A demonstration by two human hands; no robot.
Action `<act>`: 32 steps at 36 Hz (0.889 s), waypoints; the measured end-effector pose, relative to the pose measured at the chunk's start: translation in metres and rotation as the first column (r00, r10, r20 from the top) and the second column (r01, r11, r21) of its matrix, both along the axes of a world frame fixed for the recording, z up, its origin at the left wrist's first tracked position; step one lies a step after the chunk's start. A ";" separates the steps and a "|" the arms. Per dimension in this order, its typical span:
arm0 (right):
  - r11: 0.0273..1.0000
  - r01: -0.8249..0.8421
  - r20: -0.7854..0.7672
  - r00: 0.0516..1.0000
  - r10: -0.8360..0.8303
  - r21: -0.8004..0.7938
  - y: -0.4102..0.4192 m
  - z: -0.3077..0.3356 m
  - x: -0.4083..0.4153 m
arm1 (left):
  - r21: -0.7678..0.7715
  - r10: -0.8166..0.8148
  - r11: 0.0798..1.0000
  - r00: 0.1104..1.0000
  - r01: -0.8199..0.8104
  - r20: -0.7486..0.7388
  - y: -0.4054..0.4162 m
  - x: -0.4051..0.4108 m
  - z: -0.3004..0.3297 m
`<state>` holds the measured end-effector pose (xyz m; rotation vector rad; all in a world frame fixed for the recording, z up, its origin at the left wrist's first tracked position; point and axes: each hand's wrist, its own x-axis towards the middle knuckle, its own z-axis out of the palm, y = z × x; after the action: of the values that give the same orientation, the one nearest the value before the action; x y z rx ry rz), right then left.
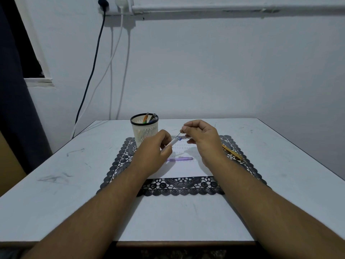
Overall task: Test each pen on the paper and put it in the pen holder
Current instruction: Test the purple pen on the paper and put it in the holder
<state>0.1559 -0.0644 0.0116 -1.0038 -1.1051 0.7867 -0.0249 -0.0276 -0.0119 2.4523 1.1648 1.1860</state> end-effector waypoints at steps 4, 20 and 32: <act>1.000 -0.014 0.003 1.000 0.014 -0.003 0.000 -0.001 -0.001 | 0.004 0.001 1.000 1.000 -0.001 0.003 0.000 0.000 0.000; 1.000 -0.019 0.027 0.999 0.019 -0.004 0.001 -0.001 0.001 | -0.004 0.005 1.000 1.000 -0.005 0.005 -0.001 0.000 0.000; 1.000 0.008 0.032 0.999 -0.008 0.007 0.001 -0.001 0.000 | 0.001 0.006 1.000 1.000 -0.006 0.012 -0.002 0.000 0.001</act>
<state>0.1561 -0.0637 0.0109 -1.0179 -1.1302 0.7628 -0.0252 -0.0294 -0.0110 2.4407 1.1691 1.2023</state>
